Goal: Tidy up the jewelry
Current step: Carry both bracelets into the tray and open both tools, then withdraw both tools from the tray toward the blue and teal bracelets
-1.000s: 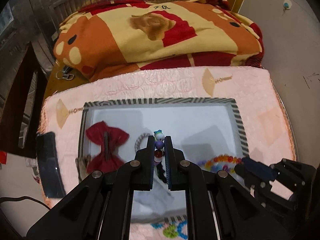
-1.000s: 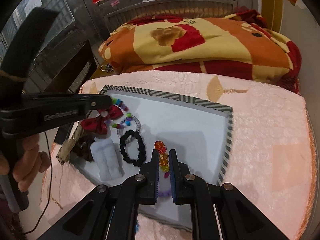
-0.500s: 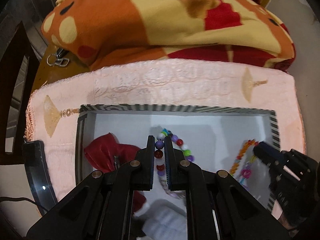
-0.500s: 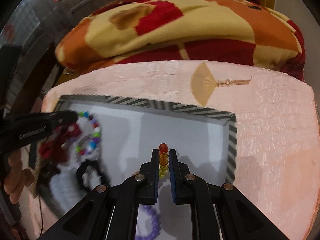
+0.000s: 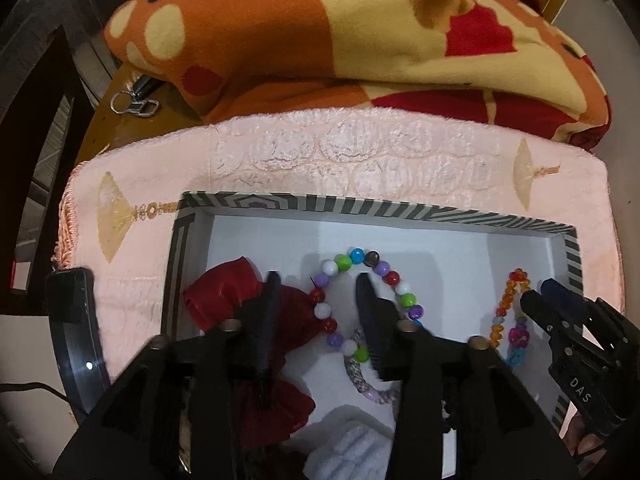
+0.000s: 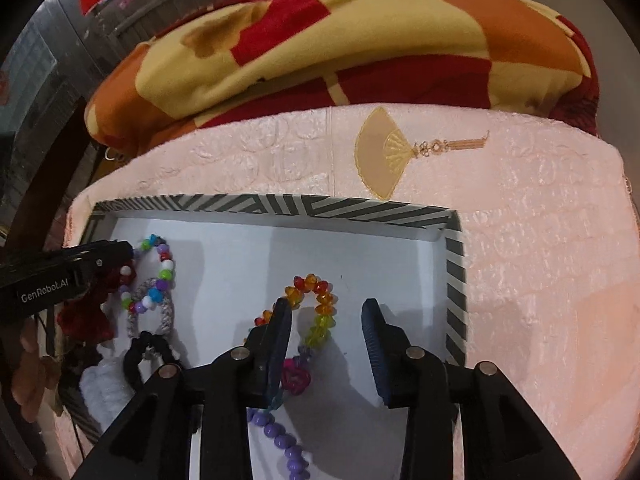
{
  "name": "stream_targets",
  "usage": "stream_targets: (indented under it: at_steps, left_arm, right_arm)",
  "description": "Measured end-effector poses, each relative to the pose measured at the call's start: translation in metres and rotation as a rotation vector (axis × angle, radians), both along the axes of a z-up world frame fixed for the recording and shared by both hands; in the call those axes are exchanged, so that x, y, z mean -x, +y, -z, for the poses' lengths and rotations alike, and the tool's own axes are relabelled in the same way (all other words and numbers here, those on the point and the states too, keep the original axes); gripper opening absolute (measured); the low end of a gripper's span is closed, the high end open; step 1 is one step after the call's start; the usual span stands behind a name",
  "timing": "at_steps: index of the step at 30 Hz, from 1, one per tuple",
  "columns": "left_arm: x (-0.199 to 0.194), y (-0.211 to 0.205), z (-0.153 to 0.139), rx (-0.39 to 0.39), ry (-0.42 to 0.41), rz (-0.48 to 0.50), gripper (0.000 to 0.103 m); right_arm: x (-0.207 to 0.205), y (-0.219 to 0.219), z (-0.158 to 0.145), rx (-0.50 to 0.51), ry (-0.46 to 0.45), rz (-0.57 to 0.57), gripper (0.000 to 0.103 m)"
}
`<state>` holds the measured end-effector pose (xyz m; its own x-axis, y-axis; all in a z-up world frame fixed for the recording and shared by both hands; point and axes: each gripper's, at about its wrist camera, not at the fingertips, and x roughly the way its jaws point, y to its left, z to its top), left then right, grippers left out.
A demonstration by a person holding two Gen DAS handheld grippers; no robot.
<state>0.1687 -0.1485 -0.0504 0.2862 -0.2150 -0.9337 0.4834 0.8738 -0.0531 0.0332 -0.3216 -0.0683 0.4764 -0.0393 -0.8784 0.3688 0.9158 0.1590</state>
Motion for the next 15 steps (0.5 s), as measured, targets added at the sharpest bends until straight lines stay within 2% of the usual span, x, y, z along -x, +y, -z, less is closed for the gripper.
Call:
stream_targets:
  at_steps: [4,7,11,15]
  left_arm:
    - [0.017,0.007,-0.014,0.011,-0.033,-0.012,0.051]
    - [0.028,0.016,-0.024,0.019,-0.070,-0.024,0.051]
    - [0.042,0.020,-0.035,0.026,-0.098,-0.042,0.052]
    - [0.063,0.033,-0.043,0.027,-0.132,-0.061,0.052]
  right_arm:
    - [0.016,0.007,-0.013,-0.011,-0.033,0.005,0.036]
    - [0.026,0.014,-0.020,-0.020,-0.049,0.022,0.040]
    - [0.037,0.025,-0.029,0.007,-0.048,0.026,0.041]
    - [0.053,0.030,-0.036,-0.008,-0.054,0.033,0.041]
